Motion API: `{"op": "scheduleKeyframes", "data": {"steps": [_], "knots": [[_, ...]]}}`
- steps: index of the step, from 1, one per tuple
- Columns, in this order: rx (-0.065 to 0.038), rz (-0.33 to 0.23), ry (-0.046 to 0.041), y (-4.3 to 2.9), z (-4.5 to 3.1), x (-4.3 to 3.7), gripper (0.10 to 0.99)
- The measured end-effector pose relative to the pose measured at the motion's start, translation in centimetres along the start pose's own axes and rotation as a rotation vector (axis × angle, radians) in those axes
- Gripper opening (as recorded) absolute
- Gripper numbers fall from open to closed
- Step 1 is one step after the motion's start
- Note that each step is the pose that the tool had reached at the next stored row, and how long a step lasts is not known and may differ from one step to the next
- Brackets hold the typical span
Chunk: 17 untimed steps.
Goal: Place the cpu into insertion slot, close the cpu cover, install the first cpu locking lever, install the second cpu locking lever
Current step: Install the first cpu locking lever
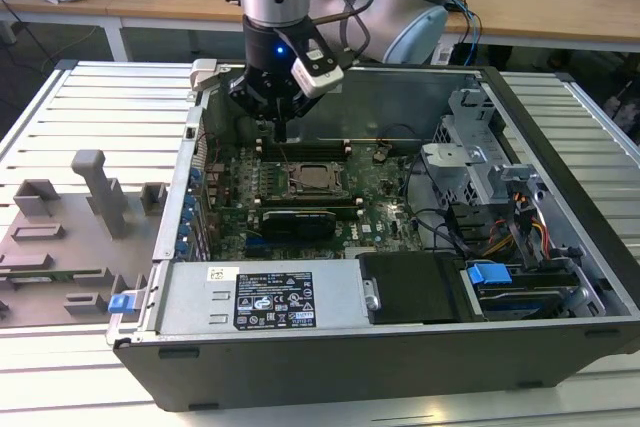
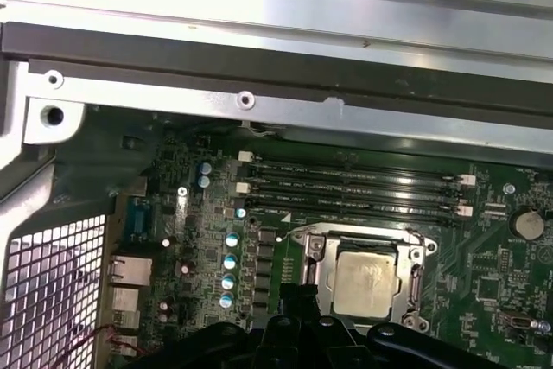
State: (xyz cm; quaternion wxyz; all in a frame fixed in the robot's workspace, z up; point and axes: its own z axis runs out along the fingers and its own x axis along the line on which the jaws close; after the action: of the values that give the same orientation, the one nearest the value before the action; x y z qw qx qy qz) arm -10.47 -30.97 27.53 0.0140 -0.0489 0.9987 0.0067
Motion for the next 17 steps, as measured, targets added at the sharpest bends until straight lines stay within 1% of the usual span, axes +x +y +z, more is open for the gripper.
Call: {"op": "scheduleKeyframes", "data": {"steps": [2, 3, 4, 5, 6, 8, 11, 14, 17], "knots": [[0.000, 0.000, -0.0001, 0.20, 0.10, 0.92, 0.106], [0.000, 0.000, -0.0001, 0.25, 0.13, 1.16, 0.106], [0.000, 0.000, -0.0001, 0.49, 0.30, 1.86, 0.106], [0.000, 0.000, 0.0000, 1.38, 0.65, 1.99, 0.106], [0.000, 0.000, -0.0001, 2.49, 1.37, 1.90, 0.106], [0.000, 0.000, -0.0001, 2.55, 1.46, 1.74, 0.106], [0.000, 0.000, -0.0001, 2.50, 1.56, 1.11, 0.106], [0.000, 0.000, 0.0000, 2.38, 1.68, -0.17, 0.106], [0.000, 0.000, -0.0001, 2.32, 1.74, -0.76, 0.106]]}}
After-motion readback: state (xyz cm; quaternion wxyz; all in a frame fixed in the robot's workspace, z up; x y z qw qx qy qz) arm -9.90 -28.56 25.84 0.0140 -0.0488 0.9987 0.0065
